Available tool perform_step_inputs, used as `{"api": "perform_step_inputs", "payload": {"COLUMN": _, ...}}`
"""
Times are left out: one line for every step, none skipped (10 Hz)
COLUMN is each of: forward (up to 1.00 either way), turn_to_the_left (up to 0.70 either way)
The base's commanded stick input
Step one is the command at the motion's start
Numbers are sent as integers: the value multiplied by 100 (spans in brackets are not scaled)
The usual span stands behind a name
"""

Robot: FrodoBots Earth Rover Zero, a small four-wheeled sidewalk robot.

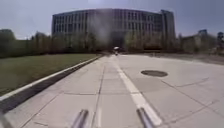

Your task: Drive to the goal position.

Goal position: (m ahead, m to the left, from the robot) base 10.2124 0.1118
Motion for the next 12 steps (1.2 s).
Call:
{"api": "perform_step_inputs", "payload": {"forward": 70, "turn_to_the_left": 0}}
{"api": "perform_step_inputs", "payload": {"forward": 70, "turn_to_the_left": 0}}
{"api": "perform_step_inputs", "payload": {"forward": 70, "turn_to_the_left": 0}}
{"api": "perform_step_inputs", "payload": {"forward": 70, "turn_to_the_left": 0}}
{"api": "perform_step_inputs", "payload": {"forward": 70, "turn_to_the_left": 0}}
{"api": "perform_step_inputs", "payload": {"forward": 70, "turn_to_the_left": 0}}
{"api": "perform_step_inputs", "payload": {"forward": 70, "turn_to_the_left": 0}}
{"api": "perform_step_inputs", "payload": {"forward": 70, "turn_to_the_left": 0}}
{"api": "perform_step_inputs", "payload": {"forward": 70, "turn_to_the_left": 0}}
{"api": "perform_step_inputs", "payload": {"forward": 70, "turn_to_the_left": 0}}
{"api": "perform_step_inputs", "payload": {"forward": 70, "turn_to_the_left": 0}}
{"api": "perform_step_inputs", "payload": {"forward": 70, "turn_to_the_left": 0}}
